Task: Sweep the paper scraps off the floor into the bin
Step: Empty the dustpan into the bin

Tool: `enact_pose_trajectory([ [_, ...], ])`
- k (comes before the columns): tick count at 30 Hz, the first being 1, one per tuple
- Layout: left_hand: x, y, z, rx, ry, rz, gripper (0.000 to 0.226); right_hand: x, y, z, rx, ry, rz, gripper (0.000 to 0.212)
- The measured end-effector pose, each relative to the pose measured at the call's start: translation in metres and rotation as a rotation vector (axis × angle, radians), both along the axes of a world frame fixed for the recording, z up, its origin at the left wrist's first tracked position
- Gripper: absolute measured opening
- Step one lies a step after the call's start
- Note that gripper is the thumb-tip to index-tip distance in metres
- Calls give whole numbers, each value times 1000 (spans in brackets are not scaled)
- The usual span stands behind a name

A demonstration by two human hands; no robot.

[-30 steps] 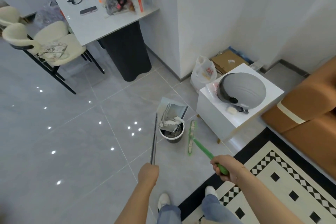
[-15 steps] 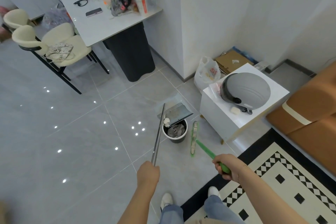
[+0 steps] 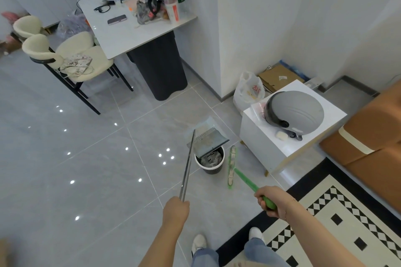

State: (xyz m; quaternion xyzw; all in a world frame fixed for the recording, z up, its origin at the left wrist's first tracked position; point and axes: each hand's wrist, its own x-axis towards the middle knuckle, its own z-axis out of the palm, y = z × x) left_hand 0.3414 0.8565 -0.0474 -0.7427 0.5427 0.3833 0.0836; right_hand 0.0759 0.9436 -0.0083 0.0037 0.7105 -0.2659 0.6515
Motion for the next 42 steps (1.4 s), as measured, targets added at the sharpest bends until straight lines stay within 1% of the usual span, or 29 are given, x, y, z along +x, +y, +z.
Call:
enact_pose_trajectory([
  [4, 0, 6, 5, -9, 10, 28, 29, 2, 0, -1, 13, 1, 8, 8],
  [6, -2, 0, 9, 36, 73, 103, 24, 3, 0, -1, 18, -1, 9, 8],
  [9, -5, -15, 21, 146, 328, 413, 10, 3, 0, -1, 20, -3, 15, 8],
  [13, 8, -28, 51, 383, 667, 758, 33, 2, -2, 0, 11, -11, 25, 11],
  [16, 22, -28, 59, 511, 842, 912, 38, 1, -3, 0, 7, -16, 36, 9],
  [19, 27, -24, 63, 556, 912, 978, 37, -3, -4, -1, 4, -20, 45, 7],
  [22, 31, -21, 67, 544, 871, 990, 36, -6, -6, -1, -7, -20, 57, 6],
  [25, 30, -20, 69, 469, 718, 888, 37, -7, -7, -2, -9, -17, 79, 6],
  [27, 21, -18, 60, 368, 518, 736, 28, -6, -7, -3, -7, -7, 99, 9],
  [29, 6, -9, 46, 252, 294, 525, 9, -5, -7, -4, -7, 2, 113, 9],
  [30, 0, -1, 39, 192, 205, 426, 6, -6, -8, -5, -4, 3, 120, 9],
  [32, -7, 17, 23, 122, 92, 220, 21, -8, -7, -6, 1, 1, 124, 10],
  [34, -8, 27, 16, 99, 9, 68, 26, -11, -7, -7, 4, -9, 124, 9],
  [36, -8, 29, 12, 81, -28, 16, 20, -14, -5, -8, 11, -19, 120, 9],
  [38, -10, 30, 11, 73, -19, 23, 11, -14, -2, -10, 20, -22, 128, 8],
  [40, -13, 30, 10, 82, 29, 77, 10, -13, 1, -12, 32, -22, 141, 8],
  [42, -14, 27, 11, 94, 113, 191, 15, -12, 3, -13, 36, -22, 147, 11],
])
